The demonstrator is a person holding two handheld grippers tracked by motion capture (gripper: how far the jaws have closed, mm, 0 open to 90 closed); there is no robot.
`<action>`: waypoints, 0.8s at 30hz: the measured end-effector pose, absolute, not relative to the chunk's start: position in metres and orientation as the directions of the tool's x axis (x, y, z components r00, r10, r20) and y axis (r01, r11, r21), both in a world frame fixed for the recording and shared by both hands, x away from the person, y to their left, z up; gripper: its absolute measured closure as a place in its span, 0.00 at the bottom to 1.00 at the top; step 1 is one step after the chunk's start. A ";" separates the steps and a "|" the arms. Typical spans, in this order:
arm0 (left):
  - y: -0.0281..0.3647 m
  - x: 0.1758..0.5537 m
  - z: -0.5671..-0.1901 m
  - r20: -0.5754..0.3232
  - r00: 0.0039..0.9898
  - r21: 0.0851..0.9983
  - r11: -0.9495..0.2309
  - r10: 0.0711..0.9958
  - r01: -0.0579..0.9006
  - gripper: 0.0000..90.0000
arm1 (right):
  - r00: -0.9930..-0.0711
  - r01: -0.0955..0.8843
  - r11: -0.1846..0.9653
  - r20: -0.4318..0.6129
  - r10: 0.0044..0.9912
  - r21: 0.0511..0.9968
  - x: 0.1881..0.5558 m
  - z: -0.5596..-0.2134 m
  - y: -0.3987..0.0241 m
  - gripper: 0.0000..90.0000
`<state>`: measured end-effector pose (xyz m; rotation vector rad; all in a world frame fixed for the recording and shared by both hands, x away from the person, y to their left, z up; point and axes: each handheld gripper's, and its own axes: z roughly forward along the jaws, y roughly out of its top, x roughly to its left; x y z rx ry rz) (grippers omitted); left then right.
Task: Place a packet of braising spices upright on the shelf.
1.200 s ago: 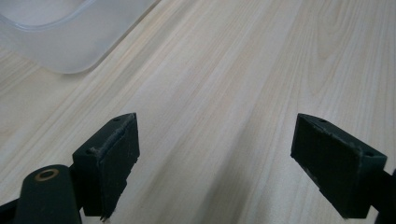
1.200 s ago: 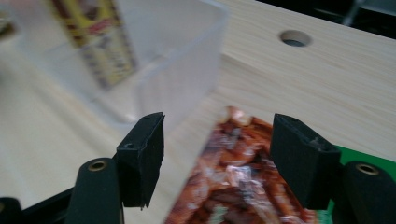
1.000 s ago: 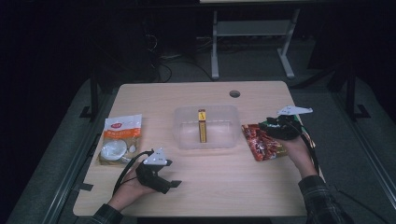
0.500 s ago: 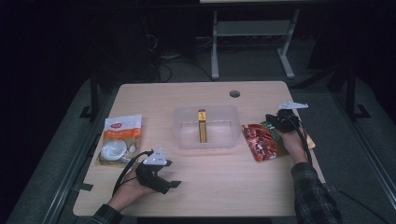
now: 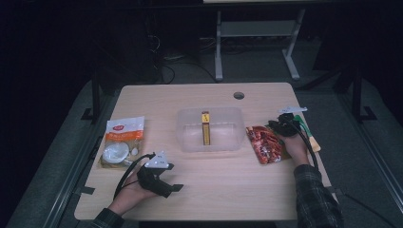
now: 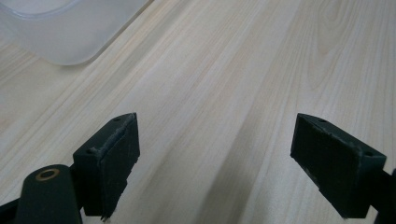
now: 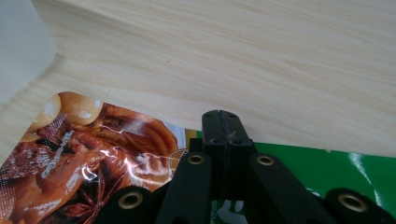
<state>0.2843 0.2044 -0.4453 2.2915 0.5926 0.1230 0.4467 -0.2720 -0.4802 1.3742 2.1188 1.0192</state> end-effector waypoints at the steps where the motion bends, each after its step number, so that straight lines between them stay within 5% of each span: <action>1: 0.204 0.284 -0.445 -0.087 0.889 0.694 -0.612 0.450 0.378 0.17 | -0.423 0.604 0.241 0.049 0.905 0.760 0.446 -0.481 -0.272 1.00; 24: 0.202 0.279 -0.444 -0.075 0.895 0.689 -0.625 0.440 0.365 0.17 | -0.459 0.599 0.262 0.057 0.886 0.757 0.394 -0.481 -0.258 1.00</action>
